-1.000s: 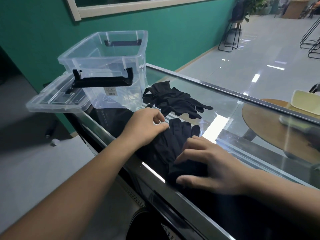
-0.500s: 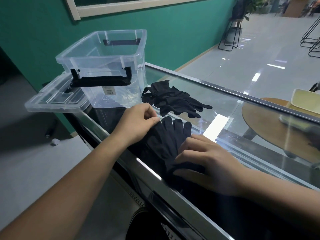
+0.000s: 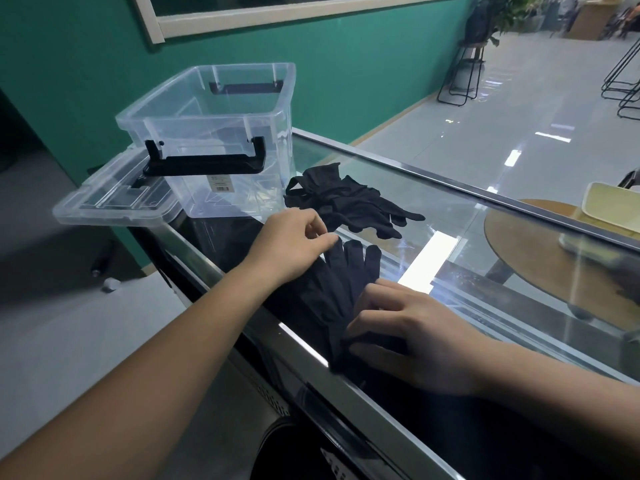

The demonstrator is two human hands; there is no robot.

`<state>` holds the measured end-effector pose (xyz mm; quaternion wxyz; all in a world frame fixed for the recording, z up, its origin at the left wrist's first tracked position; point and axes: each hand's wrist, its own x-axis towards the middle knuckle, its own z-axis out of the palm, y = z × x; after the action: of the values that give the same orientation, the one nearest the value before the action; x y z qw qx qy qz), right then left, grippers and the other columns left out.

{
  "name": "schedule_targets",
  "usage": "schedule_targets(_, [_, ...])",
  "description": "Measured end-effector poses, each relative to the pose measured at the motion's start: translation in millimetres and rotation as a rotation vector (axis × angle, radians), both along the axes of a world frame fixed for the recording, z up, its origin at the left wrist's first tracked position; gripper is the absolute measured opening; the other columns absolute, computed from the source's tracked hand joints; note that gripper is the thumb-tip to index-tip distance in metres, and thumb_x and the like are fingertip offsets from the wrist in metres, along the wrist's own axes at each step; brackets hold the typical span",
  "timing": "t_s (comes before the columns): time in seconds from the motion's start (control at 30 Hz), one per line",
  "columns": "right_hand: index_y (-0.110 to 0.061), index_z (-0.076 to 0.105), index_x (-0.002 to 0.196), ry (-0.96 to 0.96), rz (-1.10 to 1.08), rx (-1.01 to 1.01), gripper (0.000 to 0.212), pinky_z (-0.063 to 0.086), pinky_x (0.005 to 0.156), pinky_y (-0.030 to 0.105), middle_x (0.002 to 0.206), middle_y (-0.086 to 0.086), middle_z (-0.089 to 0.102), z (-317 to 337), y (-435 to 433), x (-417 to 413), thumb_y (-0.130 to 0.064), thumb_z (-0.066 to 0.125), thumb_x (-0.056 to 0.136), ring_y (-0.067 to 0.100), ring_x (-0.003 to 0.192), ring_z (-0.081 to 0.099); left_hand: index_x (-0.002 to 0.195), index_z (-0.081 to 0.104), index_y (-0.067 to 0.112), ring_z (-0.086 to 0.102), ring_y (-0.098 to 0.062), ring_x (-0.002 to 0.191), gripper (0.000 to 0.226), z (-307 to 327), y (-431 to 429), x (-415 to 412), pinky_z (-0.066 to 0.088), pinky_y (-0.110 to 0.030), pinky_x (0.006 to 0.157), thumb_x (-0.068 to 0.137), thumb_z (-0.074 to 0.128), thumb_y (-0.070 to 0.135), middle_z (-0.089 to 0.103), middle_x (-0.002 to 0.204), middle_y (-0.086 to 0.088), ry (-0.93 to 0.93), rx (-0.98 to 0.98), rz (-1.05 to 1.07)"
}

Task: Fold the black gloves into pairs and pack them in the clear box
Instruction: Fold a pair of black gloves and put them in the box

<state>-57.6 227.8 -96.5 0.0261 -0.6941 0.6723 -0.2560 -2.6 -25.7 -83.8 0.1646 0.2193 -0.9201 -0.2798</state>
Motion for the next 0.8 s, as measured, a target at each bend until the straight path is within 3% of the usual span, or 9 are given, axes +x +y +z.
schedule_targets(0.07, [-0.027,0.077,0.113,0.000,-0.001,0.004,0.016,0.050,0.082,0.036,0.107,-0.005,0.063,0,0,0,-0.037,0.065,0.106,0.018,0.098,0.059,0.087,0.076,0.029,0.062,-0.004,0.085,0.020,-2,2,-7,0.045,-0.024,0.073,0.088,0.083,0.048,0.071,0.091,0.009,-0.018,0.017,-0.009])
schedule_targets(0.23, [-0.026,0.077,0.112,-0.002,0.009,0.000,0.016,0.050,0.083,0.034,0.108,-0.005,0.063,1,0,0,-0.036,0.066,0.106,0.017,0.099,0.059,0.085,0.077,0.027,0.068,-0.005,0.079,0.011,0,-1,-11,0.049,-0.024,0.071,0.090,0.084,0.034,0.076,0.087,0.008,0.025,0.109,0.013])
schedule_targets(0.4, [-0.025,0.078,0.112,-0.008,0.007,-0.009,0.017,0.050,0.083,0.035,0.107,-0.004,0.064,0,-1,1,-0.036,0.065,0.107,0.018,0.098,0.060,0.085,0.075,0.026,0.070,-0.006,0.090,0.011,-5,-8,-6,0.052,-0.027,0.081,0.092,0.083,0.028,0.077,0.090,0.010,0.043,0.088,0.054])
schedule_targets(0.5, [-0.026,0.077,0.112,-0.007,0.003,-0.005,0.018,0.050,0.082,0.035,0.107,-0.004,0.064,2,0,1,-0.038,0.066,0.106,0.018,0.098,0.060,0.085,0.073,0.025,0.072,-0.008,0.085,0.014,-10,-8,-7,0.057,-0.029,0.083,0.089,0.085,0.020,0.077,0.090,0.010,0.038,0.054,0.021])
schedule_targets(0.67, [-0.028,0.076,0.114,-0.030,0.001,0.014,0.020,0.051,0.083,0.036,0.108,-0.005,0.063,3,0,1,-0.043,0.070,0.103,0.017,0.100,0.060,0.097,0.073,0.024,0.069,-0.009,0.083,0.012,-3,1,4,0.044,-0.009,0.074,0.092,0.084,0.023,0.069,0.098,0.012,0.173,-0.051,0.006])
schedule_targets(0.8, [-0.028,0.075,0.121,-0.055,-0.008,0.029,0.030,0.052,0.087,0.034,0.110,-0.006,0.063,3,1,1,-0.048,0.075,0.099,0.015,0.104,0.060,0.094,0.075,0.024,0.068,-0.009,0.084,0.006,3,21,36,0.048,-0.010,0.076,0.094,0.081,0.021,0.073,0.098,0.009,0.265,-0.028,-0.070])
